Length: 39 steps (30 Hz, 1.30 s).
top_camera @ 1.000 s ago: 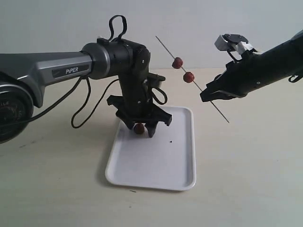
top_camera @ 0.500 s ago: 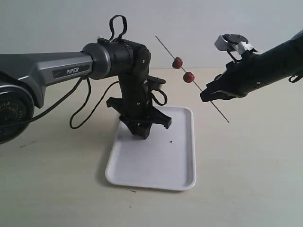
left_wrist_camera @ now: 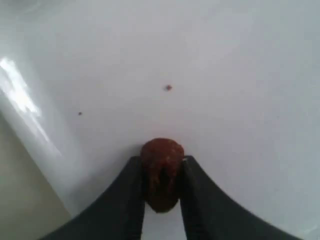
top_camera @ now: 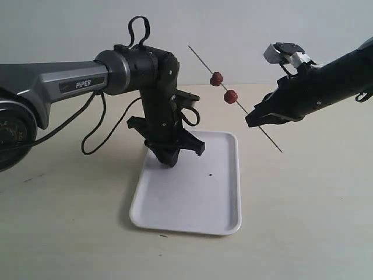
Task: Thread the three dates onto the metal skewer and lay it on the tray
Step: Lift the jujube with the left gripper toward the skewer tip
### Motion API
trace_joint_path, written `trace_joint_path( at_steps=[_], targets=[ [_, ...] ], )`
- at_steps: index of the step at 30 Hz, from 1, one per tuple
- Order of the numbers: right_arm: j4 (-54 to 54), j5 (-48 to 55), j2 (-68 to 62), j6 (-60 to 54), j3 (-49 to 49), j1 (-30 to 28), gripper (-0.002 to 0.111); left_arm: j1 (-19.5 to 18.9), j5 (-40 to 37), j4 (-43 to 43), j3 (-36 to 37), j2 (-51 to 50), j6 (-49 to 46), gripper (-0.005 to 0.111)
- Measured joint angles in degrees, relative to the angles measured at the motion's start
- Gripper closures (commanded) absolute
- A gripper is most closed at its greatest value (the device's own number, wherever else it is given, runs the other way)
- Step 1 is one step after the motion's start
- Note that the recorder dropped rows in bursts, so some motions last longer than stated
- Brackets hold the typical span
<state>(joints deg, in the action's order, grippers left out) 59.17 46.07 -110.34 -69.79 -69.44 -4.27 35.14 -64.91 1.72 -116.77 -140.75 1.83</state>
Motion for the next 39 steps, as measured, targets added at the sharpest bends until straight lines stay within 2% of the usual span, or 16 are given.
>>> trace_joint_path(
  at_steps=[3, 6, 13, 17, 27, 33, 39],
  targets=[
    [-2.3, 1.1, 0.0, 0.0, 0.0, 0.0, 0.108, -2.2, -0.7, 2.8, 0.0, 1.2, -1.8, 0.084],
    [-5.3, 2.1, 0.0, 0.0, 0.0, 0.0, 0.108, -5.1, -1.1, 9.8, 0.0, 3.4, -6.0, 0.084],
    [-8.7, 4.5, 0.0, 0.0, 0.0, 0.0, 0.108, -13.5, -4.3, 35.7, 0.0, 5.2, -20.1, 0.084],
    [-9.8, 4.7, 0.0, 0.0, 0.0, 0.0, 0.108, -17.8, -4.9, 44.8, 0.0, 5.2, -25.2, 0.084],
    [-14.2, 8.9, 0.0, -4.6, 0.0, 0.0, 0.108, -25.2, -5.0, 55.2, 0.0, 5.2, -29.5, 0.084],
    [-12.9, 10.1, 0.0, -8.5, 0.0, 0.0, 0.108, -25.9, -5.0, 57.4, 0.0, 5.2, -29.9, 0.084],
    [-9.8, 11.0, 0.0, -11.9, 0.0, 0.0, 0.108, -24.9, -4.7, 57.6, 0.0, 5.2, -29.9, 0.084]
  ],
)
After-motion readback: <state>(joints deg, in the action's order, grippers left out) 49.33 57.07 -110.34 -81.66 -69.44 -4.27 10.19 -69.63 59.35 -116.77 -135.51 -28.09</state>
